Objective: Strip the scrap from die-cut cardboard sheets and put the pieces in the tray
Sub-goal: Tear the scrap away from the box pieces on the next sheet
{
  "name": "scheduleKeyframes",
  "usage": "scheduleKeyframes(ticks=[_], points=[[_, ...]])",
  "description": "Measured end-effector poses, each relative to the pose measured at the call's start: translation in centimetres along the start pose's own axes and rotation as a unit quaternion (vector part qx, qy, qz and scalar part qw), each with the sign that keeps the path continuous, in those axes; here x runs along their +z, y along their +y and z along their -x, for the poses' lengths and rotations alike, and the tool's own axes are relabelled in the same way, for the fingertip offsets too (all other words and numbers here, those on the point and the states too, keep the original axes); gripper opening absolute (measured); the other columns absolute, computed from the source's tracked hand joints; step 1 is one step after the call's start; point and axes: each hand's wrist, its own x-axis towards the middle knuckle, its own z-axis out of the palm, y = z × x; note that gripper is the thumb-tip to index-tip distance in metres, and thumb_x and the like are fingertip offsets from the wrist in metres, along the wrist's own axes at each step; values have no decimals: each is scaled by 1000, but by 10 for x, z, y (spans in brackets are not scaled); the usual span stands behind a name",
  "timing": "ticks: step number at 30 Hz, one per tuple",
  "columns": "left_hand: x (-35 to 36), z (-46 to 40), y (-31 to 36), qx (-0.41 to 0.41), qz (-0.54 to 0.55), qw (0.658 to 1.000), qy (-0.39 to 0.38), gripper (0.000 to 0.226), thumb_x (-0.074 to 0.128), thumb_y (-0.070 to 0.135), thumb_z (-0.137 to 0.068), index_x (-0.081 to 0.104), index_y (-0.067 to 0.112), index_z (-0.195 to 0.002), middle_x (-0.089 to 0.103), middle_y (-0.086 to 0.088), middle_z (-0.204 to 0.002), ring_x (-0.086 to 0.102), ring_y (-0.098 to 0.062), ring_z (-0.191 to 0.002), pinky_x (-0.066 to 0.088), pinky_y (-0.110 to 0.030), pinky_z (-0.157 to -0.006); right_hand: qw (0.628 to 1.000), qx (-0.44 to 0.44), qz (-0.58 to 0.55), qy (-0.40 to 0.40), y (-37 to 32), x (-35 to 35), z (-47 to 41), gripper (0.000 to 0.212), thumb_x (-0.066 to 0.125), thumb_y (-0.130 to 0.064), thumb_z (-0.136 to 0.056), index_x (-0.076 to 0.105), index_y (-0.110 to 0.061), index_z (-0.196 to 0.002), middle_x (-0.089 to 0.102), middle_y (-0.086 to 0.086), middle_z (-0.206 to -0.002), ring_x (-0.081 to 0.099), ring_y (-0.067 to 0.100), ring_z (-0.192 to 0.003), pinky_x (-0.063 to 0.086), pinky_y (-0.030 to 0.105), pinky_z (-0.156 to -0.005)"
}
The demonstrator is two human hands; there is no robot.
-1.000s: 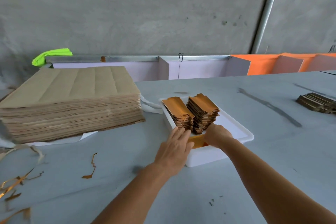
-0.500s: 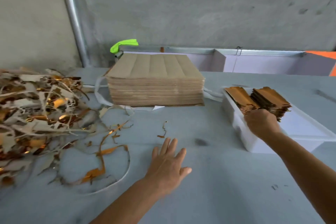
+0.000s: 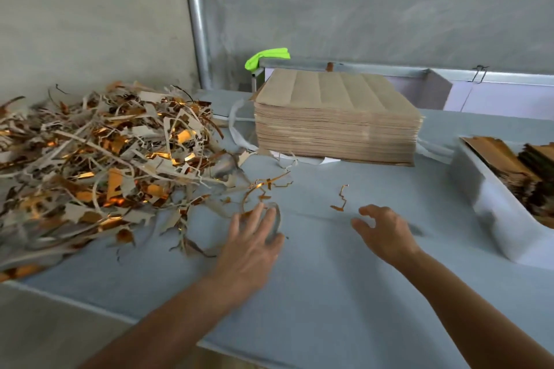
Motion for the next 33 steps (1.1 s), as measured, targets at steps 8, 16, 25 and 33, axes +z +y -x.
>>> scheduleKeyframes(ticks=[8, 16, 25, 33], points=[[17, -59, -67, -61, -62, 996, 9, 48, 36, 7, -95, 33, 10, -142, 0, -6, -159, -8, -28, -146, 19, -57, -109, 992, 42, 113, -36, -21, 36, -53, 56, 44, -53, -92, 33, -30, -142, 40, 12, -141, 31, 33, -132, 26, 40, -108], [32, -99, -131, -251, -11, 968, -16, 43, 35, 11, -96, 42, 12, -138, 28, -5, -148, 18, -21, -141, 22, -48, -113, 982, -113, 129, -77, -85, 97, -88, 56, 39, -49, -96, 37, -14, -140, 28, 6, -150, 21, 24, -139, 17, 34, -113], [-5, -115, -129, -249, -29, 967, 46, 30, 46, 9, -92, 54, 16, -121, 50, -2, -127, 50, -17, -118, 44, -29, -91, 932, -264, -77, -238, -176, 114, -77, 38, 48, 2, -85, 62, -2, -120, 57, 20, -126, 51, 34, -117, 41, 34, -95], [-15, -126, -63, -42, 59, 981, 179, 27, 52, 25, -75, 74, 14, -87, 69, -5, -86, 69, -25, -78, 56, -38, -64, 983, -137, -105, -57, -106, 61, -92, 37, 42, 2, -79, 73, -7, -97, 70, 13, -105, 61, 27, -102, 45, 28, -88]])
